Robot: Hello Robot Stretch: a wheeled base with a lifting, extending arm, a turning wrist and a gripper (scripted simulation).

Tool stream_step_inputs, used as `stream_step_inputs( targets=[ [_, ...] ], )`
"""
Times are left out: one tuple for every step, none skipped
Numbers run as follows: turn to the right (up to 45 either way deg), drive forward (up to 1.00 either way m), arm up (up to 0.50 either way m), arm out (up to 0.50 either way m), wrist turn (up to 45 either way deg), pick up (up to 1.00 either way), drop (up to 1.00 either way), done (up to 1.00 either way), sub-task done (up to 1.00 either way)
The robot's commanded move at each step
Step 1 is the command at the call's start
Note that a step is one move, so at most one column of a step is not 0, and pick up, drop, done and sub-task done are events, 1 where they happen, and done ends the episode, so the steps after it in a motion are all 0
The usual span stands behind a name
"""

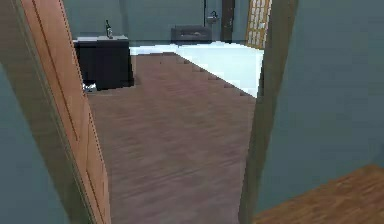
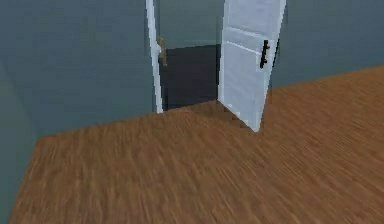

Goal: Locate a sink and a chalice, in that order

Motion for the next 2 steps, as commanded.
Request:
stream_step_inputs(
  targets=[
    [0.0, 0.7, 0.0, 0.0, 0.0, 0.0, 0.0, 0.0, 0.0],
    [-15.0, 0.0, 0.0, 0.0, 0.0, 0.0, 0.0, 0.0, 0.0]
  ],
)
